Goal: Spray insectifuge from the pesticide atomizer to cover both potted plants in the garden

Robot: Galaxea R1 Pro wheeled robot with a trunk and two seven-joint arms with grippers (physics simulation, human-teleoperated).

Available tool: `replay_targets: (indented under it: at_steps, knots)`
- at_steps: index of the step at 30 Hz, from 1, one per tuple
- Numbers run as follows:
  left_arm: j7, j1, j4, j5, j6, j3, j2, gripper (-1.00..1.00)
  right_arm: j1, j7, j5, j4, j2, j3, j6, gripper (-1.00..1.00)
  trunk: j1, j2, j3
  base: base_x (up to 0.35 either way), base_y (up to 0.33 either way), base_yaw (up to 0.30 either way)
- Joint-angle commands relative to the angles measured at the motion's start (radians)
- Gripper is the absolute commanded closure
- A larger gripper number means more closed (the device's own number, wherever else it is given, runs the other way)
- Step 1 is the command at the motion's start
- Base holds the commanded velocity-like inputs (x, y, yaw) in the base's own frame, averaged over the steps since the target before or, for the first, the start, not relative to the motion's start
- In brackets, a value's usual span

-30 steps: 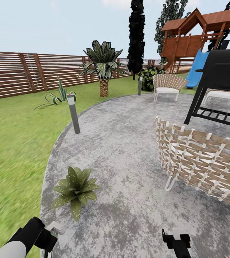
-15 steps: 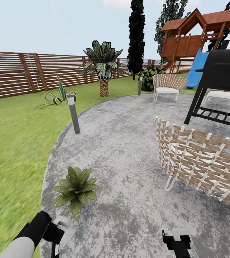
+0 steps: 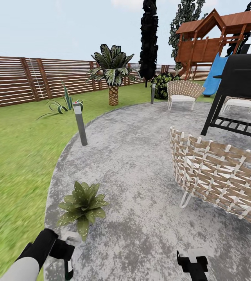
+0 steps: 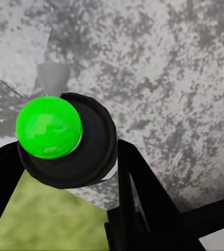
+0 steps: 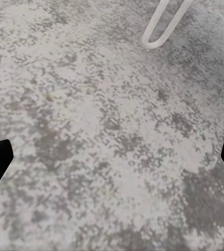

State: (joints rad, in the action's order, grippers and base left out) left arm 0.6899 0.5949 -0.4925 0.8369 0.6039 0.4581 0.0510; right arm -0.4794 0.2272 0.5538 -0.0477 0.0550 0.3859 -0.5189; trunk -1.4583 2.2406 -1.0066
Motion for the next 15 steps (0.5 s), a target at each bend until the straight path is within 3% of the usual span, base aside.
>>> replay_targets:
  at_steps: [1,6,15]
  knots:
    - [0.008,0.001,-0.001,0.005,0.003,0.006,0.002,1.0,-0.001,0.006,0.011,0.002,0.0,0.005,-0.003,-1.0,0.0,0.0,-0.001,0.0,0.0,0.0]
    - [0.002,-0.007,-0.001,0.007,0.0,0.001,0.009,1.0,-0.001,0.006,0.011,0.002,-0.001,0.005,-0.003,-1.0,0.0,0.0,-0.001,-0.025,0.0,0.0]
    - [0.0,-0.009,-0.001,0.008,0.001,0.001,0.011,1.0,0.0,0.005,0.011,0.002,-0.001,0.005,-0.003,-1.0,0.0,0.0,-0.001,-0.296,0.05,0.0]
